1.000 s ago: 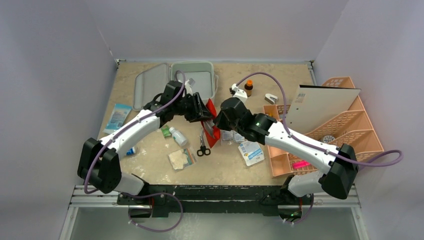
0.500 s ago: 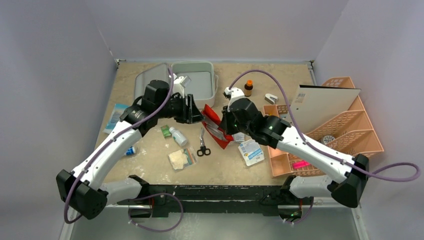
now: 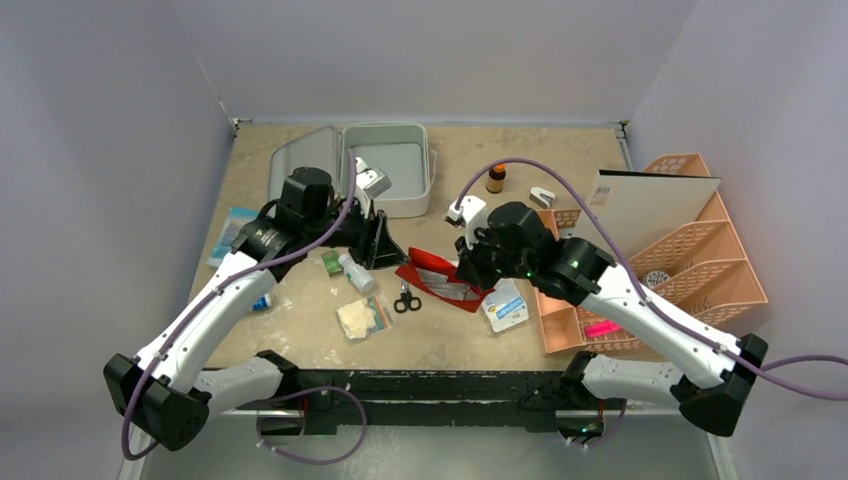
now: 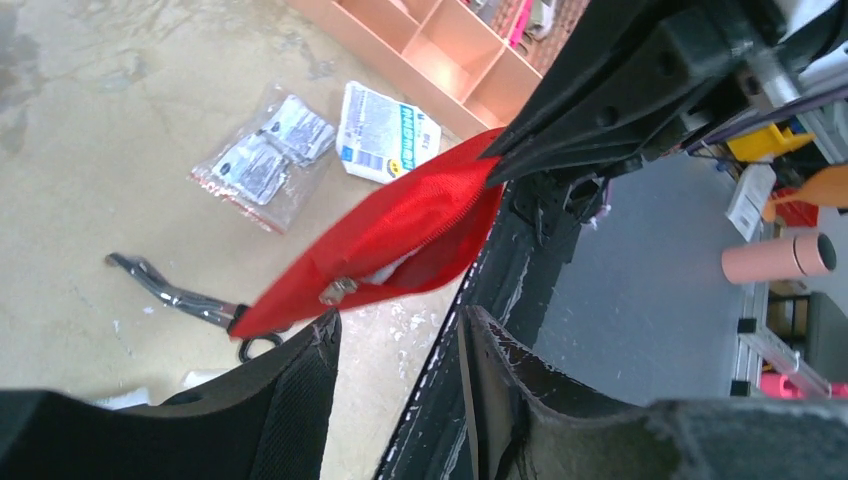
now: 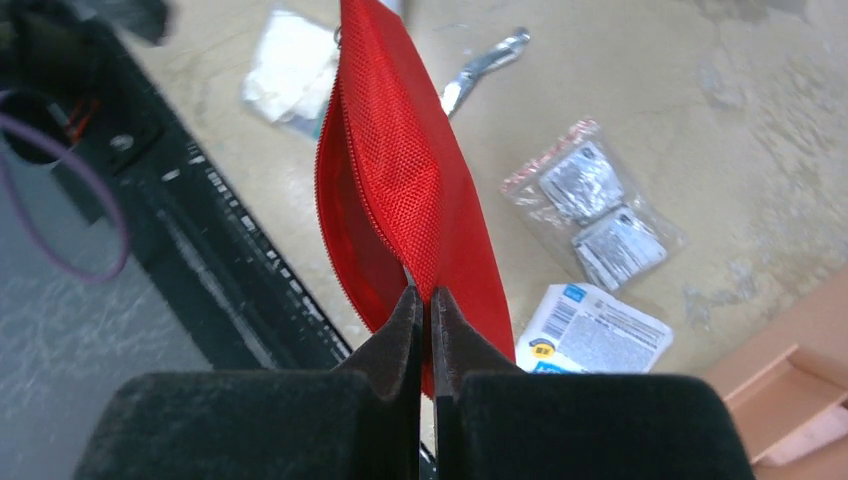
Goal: Organize the medicine kit
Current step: Zip the medicine pouch.
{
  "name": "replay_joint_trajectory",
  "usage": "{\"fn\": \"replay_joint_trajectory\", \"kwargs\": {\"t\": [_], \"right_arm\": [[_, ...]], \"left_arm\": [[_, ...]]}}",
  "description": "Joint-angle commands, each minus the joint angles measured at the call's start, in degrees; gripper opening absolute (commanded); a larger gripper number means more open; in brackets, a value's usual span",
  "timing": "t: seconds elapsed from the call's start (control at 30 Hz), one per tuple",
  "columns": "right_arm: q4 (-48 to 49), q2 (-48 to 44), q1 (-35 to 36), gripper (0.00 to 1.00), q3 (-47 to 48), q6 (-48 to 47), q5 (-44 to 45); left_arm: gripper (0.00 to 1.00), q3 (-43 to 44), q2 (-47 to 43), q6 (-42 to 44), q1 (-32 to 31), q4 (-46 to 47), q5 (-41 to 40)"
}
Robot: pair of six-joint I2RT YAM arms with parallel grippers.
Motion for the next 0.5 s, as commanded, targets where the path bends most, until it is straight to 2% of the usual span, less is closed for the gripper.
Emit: {"fn": "replay_joint_trajectory", "kwargs": {"t": [0.0,0.17,0.33,0.47], "right_arm": [[0.68,-4.32,0.06,0.0,-0.82,-6.62,-12.21],[1.07,-6.12,0.06,0.0,-1.26,-9.67,-19.53],[1.38,-6.62,0.04,0.0,-1.18,-10.14,-20.28],[1.93,-6.54,0.06,0.0,-1.18,-9.97,-20.47]], "left_arm": [[0.45,4.23,1.18,5.32,0.25,-0.43,8.77],[0.45,7.55,2.35,8.71,0.26,-4.25,11.35],[0.42,8.53,2.96,9.63,0.27,-4.81,15.14],[0.42,9.42,4.59,12.28,0.26,-9.05,18.2]]}}
